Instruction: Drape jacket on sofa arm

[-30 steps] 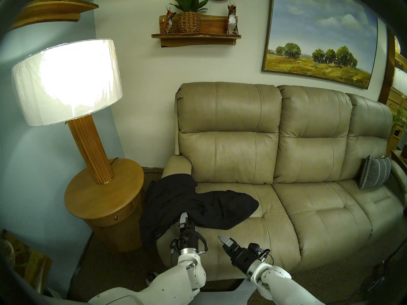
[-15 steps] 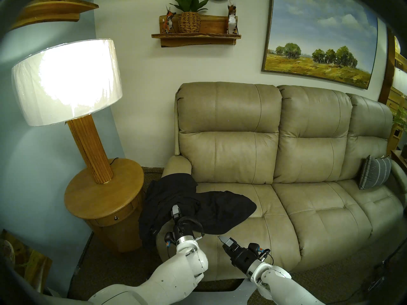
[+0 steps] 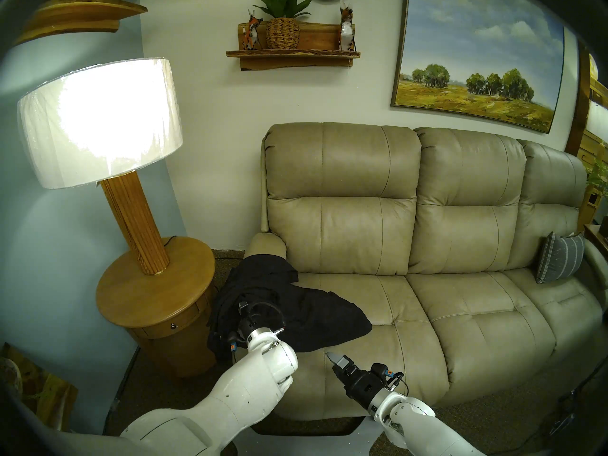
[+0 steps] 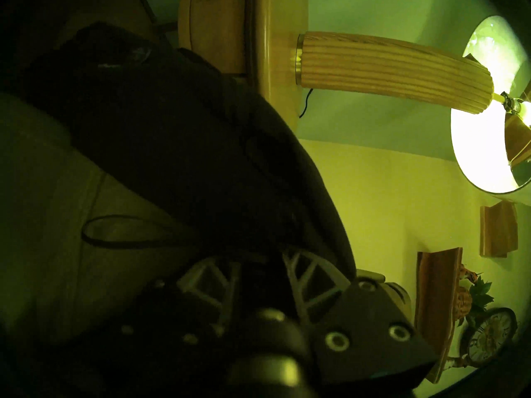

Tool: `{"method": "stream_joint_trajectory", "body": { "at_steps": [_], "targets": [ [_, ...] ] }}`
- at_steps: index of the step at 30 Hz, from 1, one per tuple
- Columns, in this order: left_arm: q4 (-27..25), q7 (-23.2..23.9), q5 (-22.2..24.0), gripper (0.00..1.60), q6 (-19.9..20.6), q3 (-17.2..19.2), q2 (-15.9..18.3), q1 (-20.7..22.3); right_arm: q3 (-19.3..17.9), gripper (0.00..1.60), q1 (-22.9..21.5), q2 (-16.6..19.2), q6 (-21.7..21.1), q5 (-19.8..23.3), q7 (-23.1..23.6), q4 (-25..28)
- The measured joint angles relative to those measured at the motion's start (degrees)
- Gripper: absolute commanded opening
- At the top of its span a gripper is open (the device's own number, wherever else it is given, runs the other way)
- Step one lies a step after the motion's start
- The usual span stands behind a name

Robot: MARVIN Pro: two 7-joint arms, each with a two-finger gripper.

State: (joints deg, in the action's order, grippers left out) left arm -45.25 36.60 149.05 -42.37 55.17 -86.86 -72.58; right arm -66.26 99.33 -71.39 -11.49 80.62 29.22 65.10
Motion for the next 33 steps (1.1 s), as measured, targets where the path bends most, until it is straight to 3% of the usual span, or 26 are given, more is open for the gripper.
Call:
{"method": "stream_joint_trajectory", "body": {
  "at_steps": [1,2,3,5,6,13,21,27,33],
  "targets": [
    [0.0,-1.1,-0.1,0.5,-0.2,-0.2,0.2,0.4,0.0,1.6,0.0,0.0,0.0,0.0,0.0,0.0],
    [0.0,-2.3,-0.2,0.69,-0.3,-0.5,0.5,0.9,0.0,1.6,0.0,0.0,0.0,0.0,0.0,0.0],
    [0.1,-3.6,-0.3,0.75,-0.5,-0.9,0.7,1.4,0.0,1.6,0.0,0.0,0.0,0.0,0.0,0.0],
    [0.2,-6.3,-0.6,1.39,-0.5,-2.2,1.1,2.3,0.0,1.6,0.0,0.0,0.0,0.1,0.0,0.0],
    [0.3,-8.1,-0.7,1.6,-0.3,-3.1,1.4,2.8,0.0,1.6,0.0,0.0,0.0,0.1,0.0,0.0],
    [-3.1,-13.5,-1.6,1.6,0.3,-5.7,3.4,3.1,0.1,1.6,0.0,0.0,0.0,0.1,0.1,0.1],
    [-8.6,-12.4,-2.2,1.6,-2.8,-7.1,3.0,-0.2,0.1,1.6,0.0,0.0,0.0,0.2,0.1,0.0],
    [-13.7,-11.6,-2.6,1.6,-4.1,-11.2,1.9,-4.5,0.1,1.6,0.0,0.0,0.0,0.2,0.0,0.0],
    [-18.3,-11.7,-0.8,1.6,-4.6,-16.6,3.3,-7.5,0.2,1.6,0.0,0.0,0.0,0.2,0.0,0.0]
  ]
}}
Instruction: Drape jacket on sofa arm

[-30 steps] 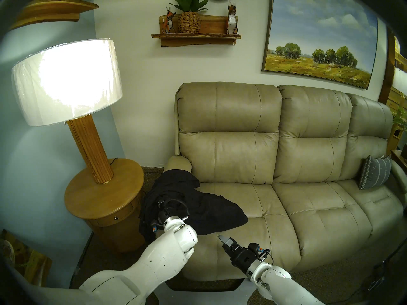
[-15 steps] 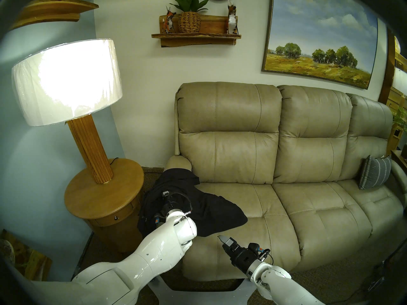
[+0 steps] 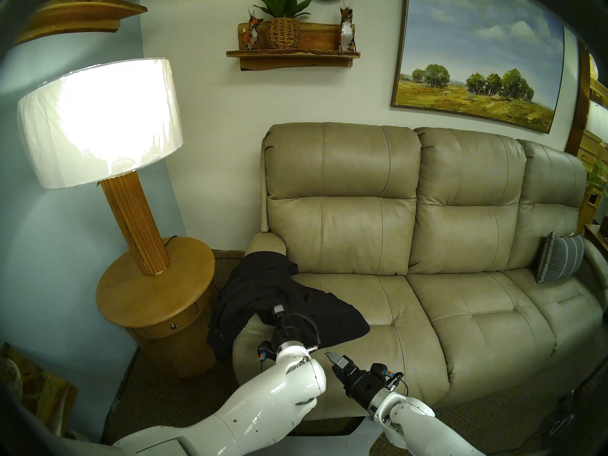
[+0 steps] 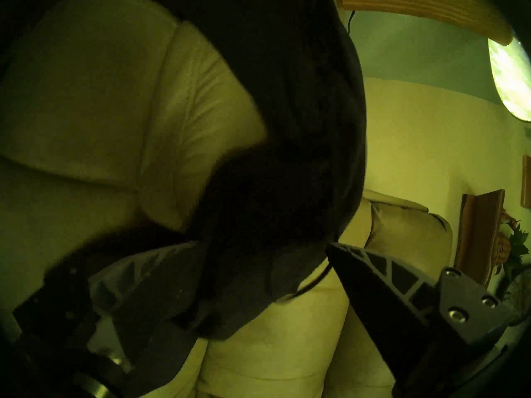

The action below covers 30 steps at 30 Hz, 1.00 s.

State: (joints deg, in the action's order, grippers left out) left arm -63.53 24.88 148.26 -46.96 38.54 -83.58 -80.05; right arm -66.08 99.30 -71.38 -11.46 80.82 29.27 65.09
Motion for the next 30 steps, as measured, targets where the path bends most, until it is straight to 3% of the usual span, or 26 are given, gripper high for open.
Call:
{"method": "stream_joint_trajectory", "body": {
  "at_steps": [10,14,23,30],
  "targets": [
    [-8.8,2.9,5.2,1.6,-2.7,-9.7,6.1,-2.7,0.1,1.6,0.0,0.0,0.0,0.1,0.0,0.0],
    [-12.1,5.2,6.5,1.6,-4.5,-11.2,8.8,-3.6,0.1,1.6,0.0,0.0,0.0,0.1,0.0,0.0],
    [-18.5,8.8,9.7,1.6,-7.4,-11.6,15.2,-6.1,0.2,1.6,0.0,0.0,0.0,0.1,0.0,0.0],
    [-22.3,11.4,12.7,1.6,-8.1,-9.4,19.5,-9.0,0.2,1.6,0.0,0.0,0.1,0.2,0.0,0.0]
  ]
}}
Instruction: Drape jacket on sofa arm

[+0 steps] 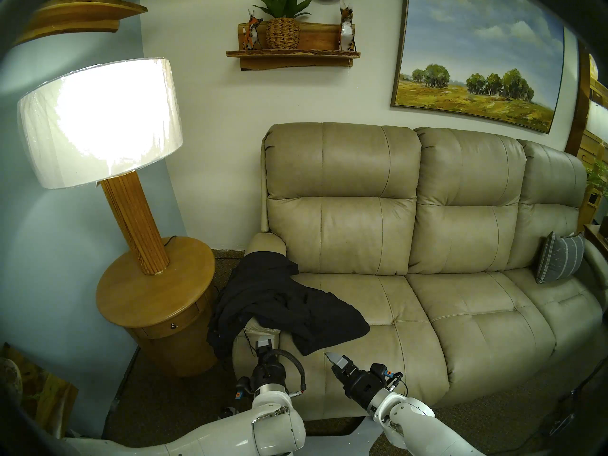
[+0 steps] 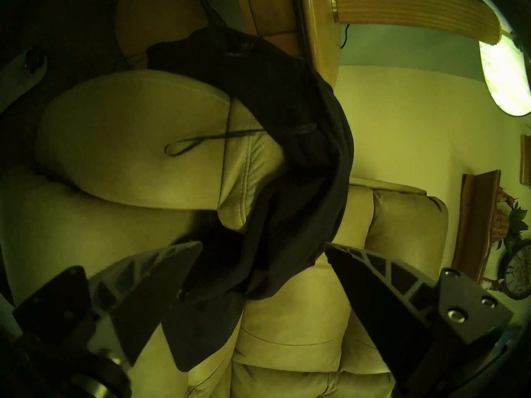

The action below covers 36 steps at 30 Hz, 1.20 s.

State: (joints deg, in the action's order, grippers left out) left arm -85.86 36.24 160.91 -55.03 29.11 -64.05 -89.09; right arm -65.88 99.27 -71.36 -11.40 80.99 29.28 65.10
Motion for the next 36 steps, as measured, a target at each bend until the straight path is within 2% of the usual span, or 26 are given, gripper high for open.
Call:
{"method": "stream_joint_trajectory", "body": {
  "at_steps": [6,12,27,36],
  "targets": [
    [-1.9,2.1,1.4,1.6,0.0,1.6,2.7,-2.3,0.0,1.6,0.0,0.0,0.0,0.0,0.0,0.0],
    [-0.2,3.6,3.3,1.6,0.0,3.8,3.6,-4.7,0.1,1.6,0.0,0.0,0.0,0.1,0.0,0.0],
    [5.1,9.1,2.2,1.6,1.1,5.3,3.0,-7.1,1.4,1.6,-2.4,-3.0,0.1,0.5,-3.2,-2.0],
    [7.3,11.8,1.2,1.6,3.5,5.9,2.3,-7.7,1.8,1.6,-3.0,-3.4,0.2,0.5,-2.3,-2.3]
  ]
}}
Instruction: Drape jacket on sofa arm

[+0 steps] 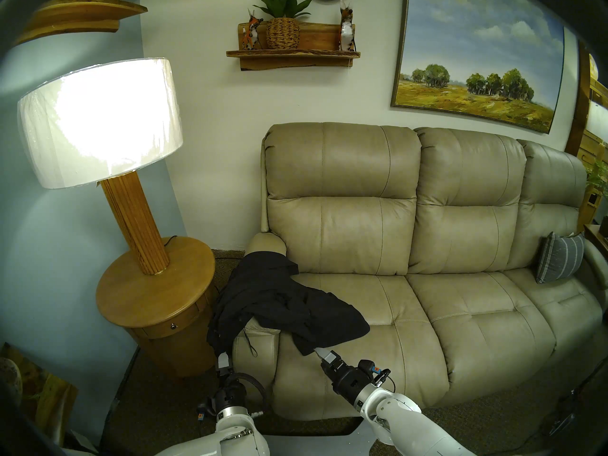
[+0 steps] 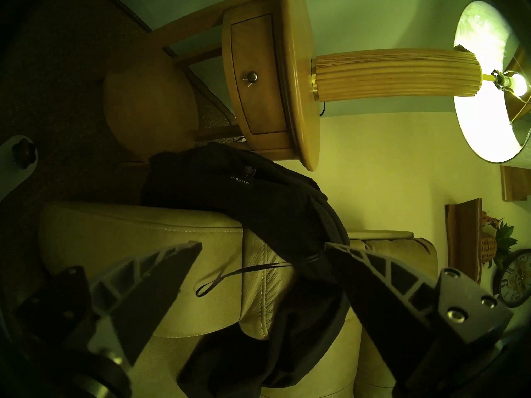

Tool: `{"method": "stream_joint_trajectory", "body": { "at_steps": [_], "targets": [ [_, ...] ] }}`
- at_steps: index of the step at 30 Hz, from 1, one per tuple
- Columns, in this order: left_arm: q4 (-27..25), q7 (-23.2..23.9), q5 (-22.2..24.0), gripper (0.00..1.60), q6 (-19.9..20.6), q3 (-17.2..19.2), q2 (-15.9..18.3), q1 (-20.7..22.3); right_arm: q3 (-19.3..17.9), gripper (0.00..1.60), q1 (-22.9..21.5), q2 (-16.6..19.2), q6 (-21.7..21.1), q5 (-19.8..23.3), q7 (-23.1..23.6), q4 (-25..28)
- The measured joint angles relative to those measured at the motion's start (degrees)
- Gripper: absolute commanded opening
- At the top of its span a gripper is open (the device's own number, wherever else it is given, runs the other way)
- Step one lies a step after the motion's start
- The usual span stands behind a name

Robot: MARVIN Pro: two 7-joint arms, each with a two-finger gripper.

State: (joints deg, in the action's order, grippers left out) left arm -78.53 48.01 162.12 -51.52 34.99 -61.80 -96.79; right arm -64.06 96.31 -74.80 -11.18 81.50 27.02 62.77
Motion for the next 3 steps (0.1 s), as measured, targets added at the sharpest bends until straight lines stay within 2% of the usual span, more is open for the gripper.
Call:
{"method": "stream_joint_trajectory", "body": {
  "at_steps": [3],
  "targets": [
    [0.3,0.4,-0.2,1.6,0.4,0.1,-0.1,-0.1,0.0,1.6,-0.1,0.0,0.0,0.0,0.2,-0.1]
  ]
}}
